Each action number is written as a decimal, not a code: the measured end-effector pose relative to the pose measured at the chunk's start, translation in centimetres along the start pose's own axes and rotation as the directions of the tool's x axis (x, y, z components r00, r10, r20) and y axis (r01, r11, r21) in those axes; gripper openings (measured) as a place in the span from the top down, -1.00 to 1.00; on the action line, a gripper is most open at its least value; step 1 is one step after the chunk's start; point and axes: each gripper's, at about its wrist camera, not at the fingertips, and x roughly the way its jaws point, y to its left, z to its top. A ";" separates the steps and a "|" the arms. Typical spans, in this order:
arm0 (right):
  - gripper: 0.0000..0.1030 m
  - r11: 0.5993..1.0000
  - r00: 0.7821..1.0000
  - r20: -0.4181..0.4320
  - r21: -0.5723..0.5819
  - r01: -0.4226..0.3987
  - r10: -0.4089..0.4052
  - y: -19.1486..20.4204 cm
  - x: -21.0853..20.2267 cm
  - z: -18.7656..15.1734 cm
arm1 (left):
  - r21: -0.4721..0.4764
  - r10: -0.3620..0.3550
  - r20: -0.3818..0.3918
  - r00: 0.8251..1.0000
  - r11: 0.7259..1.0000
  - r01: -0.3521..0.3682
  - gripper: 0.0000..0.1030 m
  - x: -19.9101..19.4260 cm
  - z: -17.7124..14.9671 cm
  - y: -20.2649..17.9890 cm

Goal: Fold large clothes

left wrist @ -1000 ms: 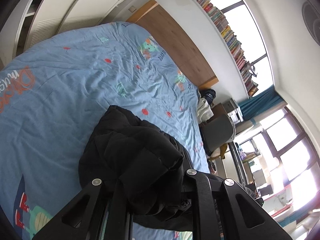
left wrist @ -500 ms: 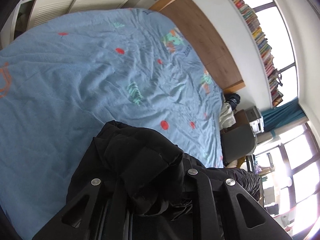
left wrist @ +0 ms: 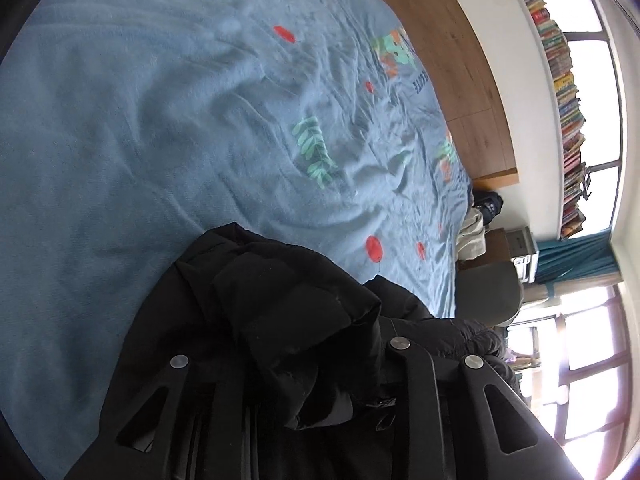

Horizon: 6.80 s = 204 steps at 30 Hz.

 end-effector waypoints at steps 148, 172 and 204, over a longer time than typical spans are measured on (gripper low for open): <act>-0.69 0.703 0.910 0.234 -0.578 0.414 -0.343 6.5 -2.8 -13.7 | 0.532 0.355 0.467 0.810 0.619 -0.578 -0.90 -1.1 -15.1 -6.5; -0.73 0.713 0.890 0.211 -0.537 0.450 -0.403 3.4 -7.1 -14.3 | 0.532 0.409 0.456 0.791 0.587 -0.610 -0.90 -1.9 -16.1 -6.3; -1.00 0.998 0.982 -0.188 -0.049 -0.031 0.021 -6.4 -3.8 -11.5 | 0.215 0.160 -0.008 0.987 0.964 -0.154 -0.99 -5.9 -7.5 7.1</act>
